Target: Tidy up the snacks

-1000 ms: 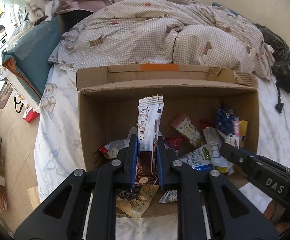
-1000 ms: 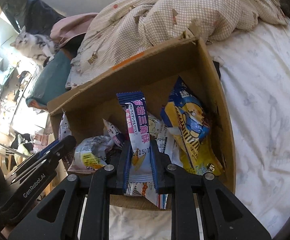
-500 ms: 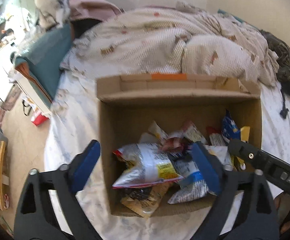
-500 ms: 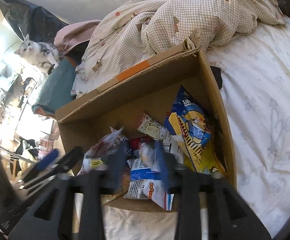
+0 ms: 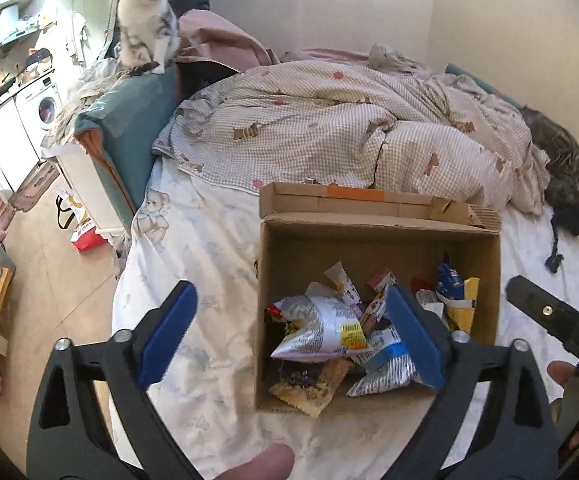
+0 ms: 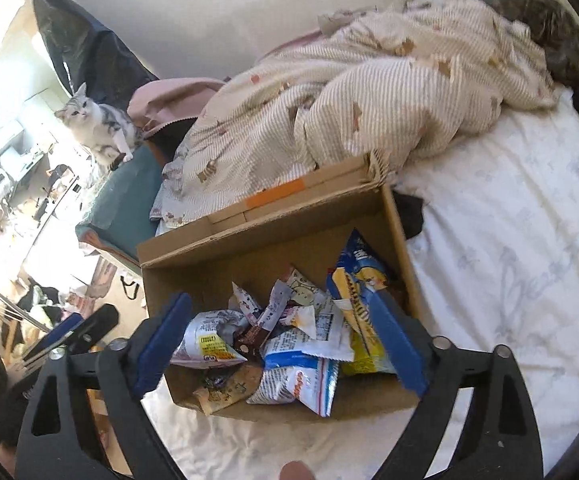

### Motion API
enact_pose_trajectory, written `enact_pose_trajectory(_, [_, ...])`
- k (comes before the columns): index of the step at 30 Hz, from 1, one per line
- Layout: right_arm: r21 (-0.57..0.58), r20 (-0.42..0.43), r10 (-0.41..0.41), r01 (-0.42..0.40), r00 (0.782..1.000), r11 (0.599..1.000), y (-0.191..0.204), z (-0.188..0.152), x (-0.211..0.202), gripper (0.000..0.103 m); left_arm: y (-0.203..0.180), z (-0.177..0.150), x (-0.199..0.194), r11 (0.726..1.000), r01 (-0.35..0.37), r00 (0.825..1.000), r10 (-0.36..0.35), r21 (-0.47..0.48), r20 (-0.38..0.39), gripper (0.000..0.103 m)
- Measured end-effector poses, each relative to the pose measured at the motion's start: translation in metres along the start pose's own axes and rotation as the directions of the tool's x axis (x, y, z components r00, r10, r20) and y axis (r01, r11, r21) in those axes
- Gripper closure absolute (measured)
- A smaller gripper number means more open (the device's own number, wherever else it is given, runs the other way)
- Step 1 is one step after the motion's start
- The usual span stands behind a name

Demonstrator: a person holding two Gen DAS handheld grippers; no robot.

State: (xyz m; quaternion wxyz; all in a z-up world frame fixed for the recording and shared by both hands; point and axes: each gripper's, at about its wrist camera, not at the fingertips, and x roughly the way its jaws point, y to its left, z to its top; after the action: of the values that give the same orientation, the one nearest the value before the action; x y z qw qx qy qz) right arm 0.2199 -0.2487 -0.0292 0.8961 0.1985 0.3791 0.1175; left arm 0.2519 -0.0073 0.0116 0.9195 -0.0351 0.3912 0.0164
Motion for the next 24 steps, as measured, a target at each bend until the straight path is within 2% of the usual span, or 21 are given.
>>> enact_pose_trajectory(7, [-0.108,0.060,-0.055,0.062,0.997,0.992,0.014,-0.027,-0.035,0.000,0.025,-0.028,-0.032,0.999,-0.015,0.999,0.016,-0.033,0.030,0.000])
enact_pose_trajectory(15, [-0.142,0.073,-0.075,0.085,0.995,0.986,0.023,-0.065,-0.065,0.000,0.052,-0.076,-0.062,1.000,-0.030,0.998,0.030,-0.005,0.052,0.000])
enact_pose_trajectory(18, [-0.153,0.087,-0.085,0.098,0.993,0.983,0.025,-0.077,-0.076,0.000,0.062,-0.088,-0.071,0.999,-0.019,0.999,0.020,-0.037,0.038,0.000])
enact_pose_trajectory(24, [-0.189,0.143,-0.123,0.149,0.982,0.971,0.032,-0.104,-0.098,0.000,0.062,-0.111,-0.095,0.999,-0.020,0.996,0.024,-0.045,0.091,0.000])
